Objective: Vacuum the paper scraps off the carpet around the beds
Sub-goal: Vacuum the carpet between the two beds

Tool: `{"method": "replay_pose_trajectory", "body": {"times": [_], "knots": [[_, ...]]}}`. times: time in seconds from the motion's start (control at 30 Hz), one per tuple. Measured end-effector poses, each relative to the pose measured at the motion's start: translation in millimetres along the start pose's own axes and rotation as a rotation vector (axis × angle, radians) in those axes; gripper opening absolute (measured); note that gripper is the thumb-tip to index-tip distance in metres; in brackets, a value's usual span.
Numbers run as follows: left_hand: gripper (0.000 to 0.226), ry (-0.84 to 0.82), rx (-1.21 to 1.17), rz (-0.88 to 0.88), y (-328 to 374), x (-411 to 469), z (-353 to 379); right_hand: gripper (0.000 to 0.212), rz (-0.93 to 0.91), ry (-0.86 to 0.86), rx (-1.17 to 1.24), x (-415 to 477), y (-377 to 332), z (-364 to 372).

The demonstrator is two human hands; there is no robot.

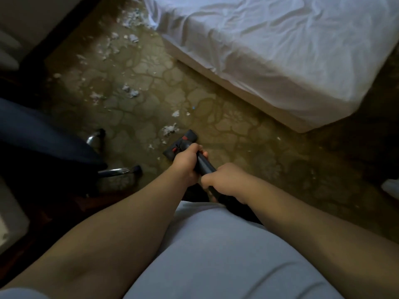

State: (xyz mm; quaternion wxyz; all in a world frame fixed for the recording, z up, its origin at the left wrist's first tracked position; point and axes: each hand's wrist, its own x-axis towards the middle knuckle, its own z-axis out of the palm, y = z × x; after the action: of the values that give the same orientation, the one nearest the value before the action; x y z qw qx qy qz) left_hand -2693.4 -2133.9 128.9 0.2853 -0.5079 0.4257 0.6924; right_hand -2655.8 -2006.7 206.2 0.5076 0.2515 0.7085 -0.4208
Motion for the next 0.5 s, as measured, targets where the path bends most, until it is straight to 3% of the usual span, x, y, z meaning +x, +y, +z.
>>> {"method": "replay_pose_trajectory", "body": {"times": [0.2, 0.33, 0.5], "knots": [[0.008, 0.087, 0.024, 0.051, 98.1, 11.6, -71.0, 0.037, -0.038, -0.056, -0.021, 44.0, -93.6, 64.2], [0.013, 0.101, 0.012, 0.104, 135.1, 14.7, -90.1, 0.045, -0.061, -0.08, -0.025, 56.8, -127.1, 81.4], [0.003, 0.08, -0.039, 0.056, 158.9, 25.3, -104.3, 0.041, -0.074, -0.079, -0.044, 62.7, -155.1, 91.6]]}}
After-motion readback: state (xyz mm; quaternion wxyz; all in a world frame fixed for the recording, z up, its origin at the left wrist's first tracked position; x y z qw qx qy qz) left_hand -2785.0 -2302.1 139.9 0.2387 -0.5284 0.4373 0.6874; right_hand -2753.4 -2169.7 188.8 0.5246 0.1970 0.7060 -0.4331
